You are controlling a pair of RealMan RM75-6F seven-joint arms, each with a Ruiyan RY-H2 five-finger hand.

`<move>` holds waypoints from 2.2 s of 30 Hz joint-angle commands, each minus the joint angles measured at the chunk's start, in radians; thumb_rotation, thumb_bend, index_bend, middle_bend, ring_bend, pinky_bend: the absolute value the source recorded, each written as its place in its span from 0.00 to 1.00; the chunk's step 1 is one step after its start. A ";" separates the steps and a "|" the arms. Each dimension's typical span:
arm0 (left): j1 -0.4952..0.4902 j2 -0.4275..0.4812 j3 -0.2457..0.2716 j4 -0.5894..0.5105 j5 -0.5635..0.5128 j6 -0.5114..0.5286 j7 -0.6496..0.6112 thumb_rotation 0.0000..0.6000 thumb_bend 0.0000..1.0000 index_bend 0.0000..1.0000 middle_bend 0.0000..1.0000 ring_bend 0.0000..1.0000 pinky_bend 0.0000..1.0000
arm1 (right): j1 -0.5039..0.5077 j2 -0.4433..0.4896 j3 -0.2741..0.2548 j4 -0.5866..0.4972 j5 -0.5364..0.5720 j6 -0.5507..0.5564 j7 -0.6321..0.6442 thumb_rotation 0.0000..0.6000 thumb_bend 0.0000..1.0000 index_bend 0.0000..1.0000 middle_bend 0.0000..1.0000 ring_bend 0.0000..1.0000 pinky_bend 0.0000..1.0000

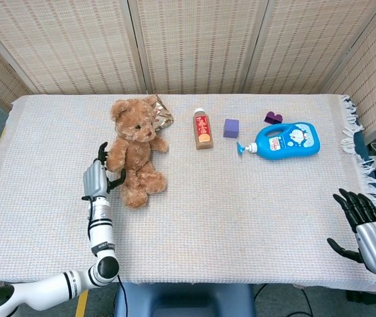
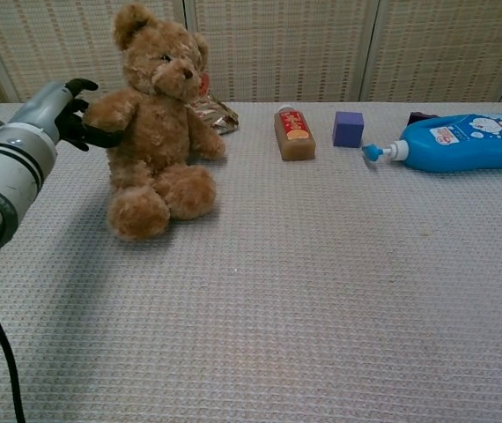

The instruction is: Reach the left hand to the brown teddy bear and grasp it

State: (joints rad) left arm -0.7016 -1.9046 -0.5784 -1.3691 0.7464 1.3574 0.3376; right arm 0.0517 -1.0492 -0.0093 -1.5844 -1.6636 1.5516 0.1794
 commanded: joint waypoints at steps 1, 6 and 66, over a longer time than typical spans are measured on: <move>-0.004 -0.023 -0.002 0.038 0.011 0.016 -0.021 1.00 0.37 0.18 0.35 0.31 0.39 | 0.000 -0.001 -0.001 0.000 0.001 -0.002 -0.003 1.00 0.09 0.00 0.00 0.00 0.05; -0.007 -0.043 0.009 0.086 0.007 0.022 -0.011 1.00 0.46 0.28 0.45 0.41 0.42 | 0.002 -0.001 0.000 -0.002 0.003 -0.006 -0.005 1.00 0.09 0.00 0.00 0.00 0.05; 0.017 -0.121 0.084 0.288 0.231 0.044 -0.109 1.00 0.55 0.44 0.62 0.49 0.50 | 0.009 0.009 -0.010 -0.020 0.020 -0.043 -0.030 1.00 0.09 0.00 0.00 0.00 0.05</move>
State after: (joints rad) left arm -0.6821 -2.0183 -0.4983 -1.0915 0.9686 1.3939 0.2372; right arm 0.0612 -1.0404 -0.0189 -1.6040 -1.6433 1.5090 0.1500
